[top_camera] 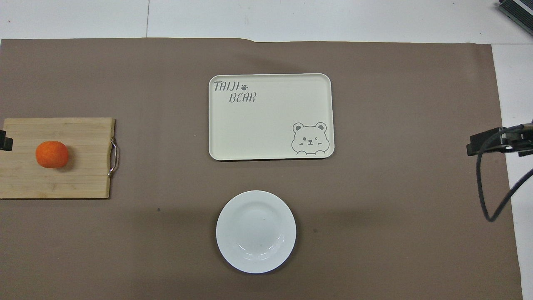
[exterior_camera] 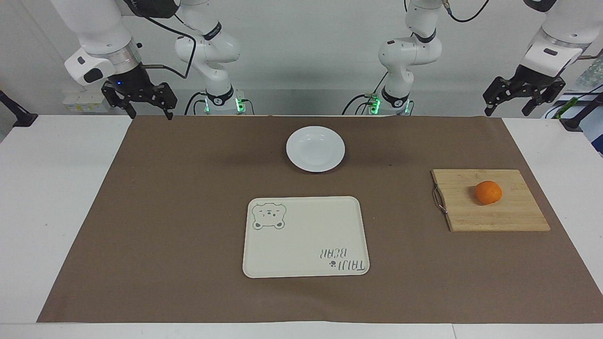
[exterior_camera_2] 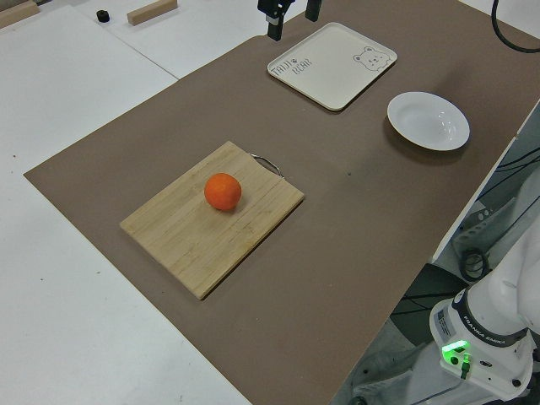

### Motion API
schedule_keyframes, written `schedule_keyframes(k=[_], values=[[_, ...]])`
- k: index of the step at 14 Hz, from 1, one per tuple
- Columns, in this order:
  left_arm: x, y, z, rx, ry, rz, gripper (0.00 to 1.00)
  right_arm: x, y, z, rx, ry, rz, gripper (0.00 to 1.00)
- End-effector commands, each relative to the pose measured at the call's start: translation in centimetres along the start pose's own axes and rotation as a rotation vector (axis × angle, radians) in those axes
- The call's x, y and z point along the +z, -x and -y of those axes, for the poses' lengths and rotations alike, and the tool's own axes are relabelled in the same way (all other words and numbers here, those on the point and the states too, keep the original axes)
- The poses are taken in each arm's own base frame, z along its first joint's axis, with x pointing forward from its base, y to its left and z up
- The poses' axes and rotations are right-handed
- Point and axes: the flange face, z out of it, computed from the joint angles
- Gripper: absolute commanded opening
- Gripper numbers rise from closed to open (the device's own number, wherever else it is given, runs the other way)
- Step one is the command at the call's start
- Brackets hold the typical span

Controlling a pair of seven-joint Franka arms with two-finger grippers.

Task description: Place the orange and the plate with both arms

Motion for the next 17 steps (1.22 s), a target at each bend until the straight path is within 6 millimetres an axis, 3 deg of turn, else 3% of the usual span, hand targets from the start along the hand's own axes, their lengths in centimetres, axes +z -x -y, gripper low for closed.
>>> schedule_keyframes(k=[1, 17], values=[[-0.01, 0.48, 0.17, -0.004, 0.005, -0.016, 1.00, -0.25, -0.23, -0.20, -0.015, 0.004, -0.014, 1.00], [-0.28, 0.12, -0.04, -0.001, 0.004, -0.041, 1.00, -0.18, -0.23, -0.20, -0.015, 0.004, -0.012, 1.00]])
